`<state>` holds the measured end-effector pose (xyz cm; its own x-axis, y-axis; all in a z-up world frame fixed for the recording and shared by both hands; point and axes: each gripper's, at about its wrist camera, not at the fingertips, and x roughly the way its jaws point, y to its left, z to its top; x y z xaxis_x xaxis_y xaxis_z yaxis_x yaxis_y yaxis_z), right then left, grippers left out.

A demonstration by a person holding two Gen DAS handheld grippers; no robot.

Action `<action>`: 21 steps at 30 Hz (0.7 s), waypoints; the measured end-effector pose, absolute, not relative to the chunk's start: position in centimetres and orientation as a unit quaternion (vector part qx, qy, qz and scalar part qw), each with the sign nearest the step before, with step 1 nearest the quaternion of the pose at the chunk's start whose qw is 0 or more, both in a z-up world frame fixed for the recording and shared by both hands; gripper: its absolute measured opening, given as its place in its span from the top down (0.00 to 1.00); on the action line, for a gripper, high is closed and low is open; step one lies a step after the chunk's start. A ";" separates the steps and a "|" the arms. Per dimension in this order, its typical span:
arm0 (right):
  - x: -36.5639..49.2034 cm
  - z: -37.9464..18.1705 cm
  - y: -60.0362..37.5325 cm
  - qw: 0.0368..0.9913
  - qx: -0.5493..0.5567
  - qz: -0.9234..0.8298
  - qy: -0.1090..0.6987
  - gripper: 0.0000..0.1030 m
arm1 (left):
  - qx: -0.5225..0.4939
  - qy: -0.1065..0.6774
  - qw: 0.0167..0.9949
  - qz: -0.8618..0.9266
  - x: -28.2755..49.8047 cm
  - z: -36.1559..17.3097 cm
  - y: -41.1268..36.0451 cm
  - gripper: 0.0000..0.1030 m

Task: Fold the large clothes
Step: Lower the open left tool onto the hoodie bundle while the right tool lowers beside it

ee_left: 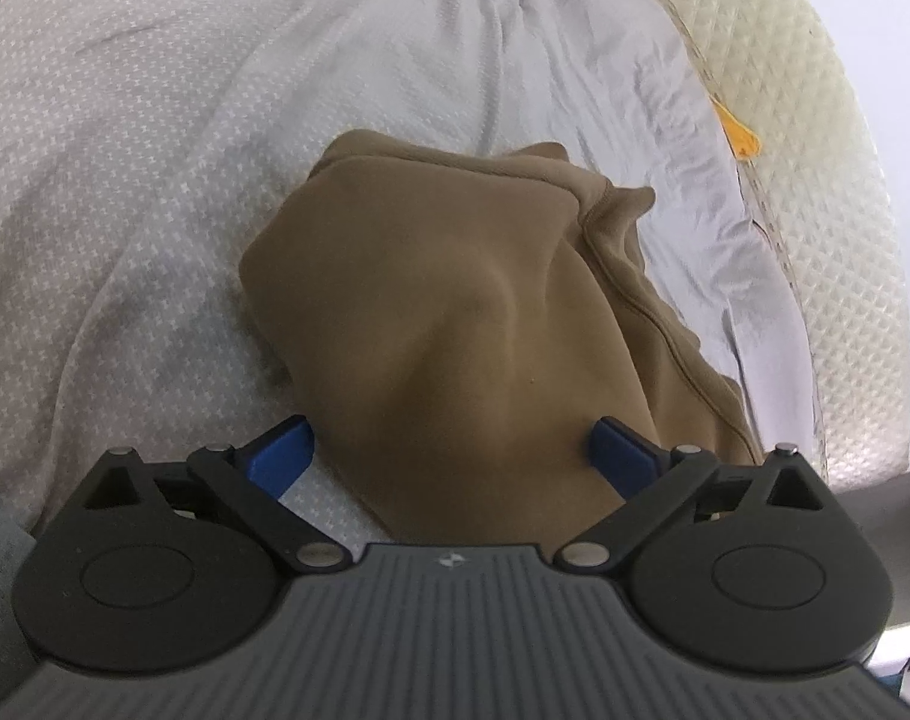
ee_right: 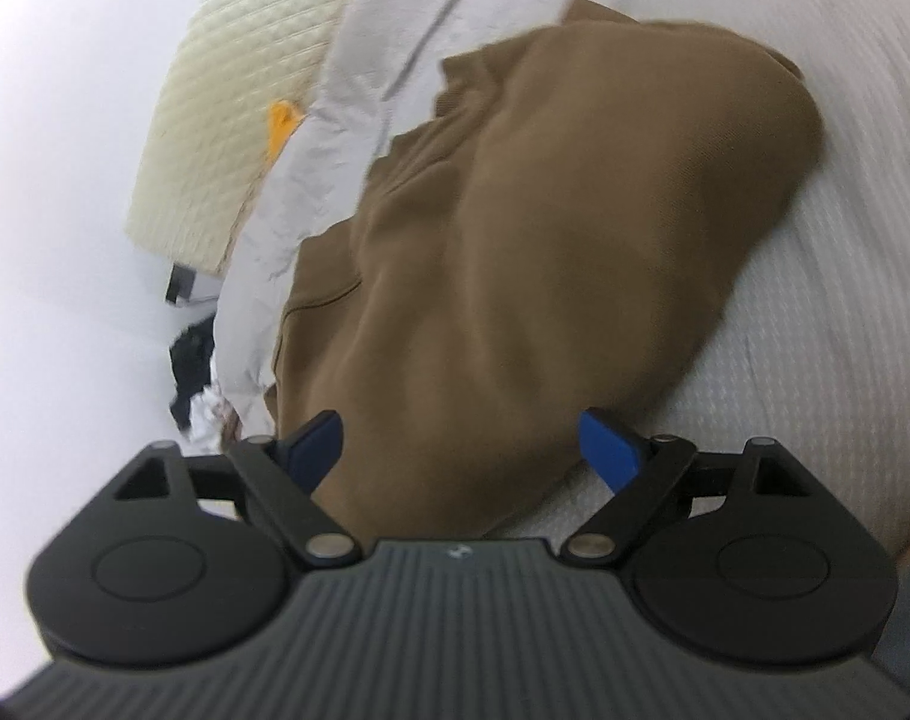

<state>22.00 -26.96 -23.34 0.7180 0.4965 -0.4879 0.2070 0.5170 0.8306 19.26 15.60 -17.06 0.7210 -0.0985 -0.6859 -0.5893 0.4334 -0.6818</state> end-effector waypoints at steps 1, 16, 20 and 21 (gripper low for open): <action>21.8 -23.5 -27.1 0.785 0.492 0.089 0.366 0.14 | -0.510 0.337 0.775 0.160 19.4 -17.0 15.7 0.02; 24.7 -27.3 -27.7 0.729 0.572 0.049 0.373 0.00 | -0.545 0.308 0.769 0.129 21.7 -16.9 16.4 0.01; 25.3 -28.6 -28.5 0.715 0.602 0.004 0.355 0.00 | -0.547 0.294 0.776 0.108 22.0 -16.5 16.6 0.01; 25.4 -28.8 -28.9 0.707 0.616 -0.004 0.346 0.00 | -0.546 0.292 0.778 0.103 22.1 -16.4 16.6 0.01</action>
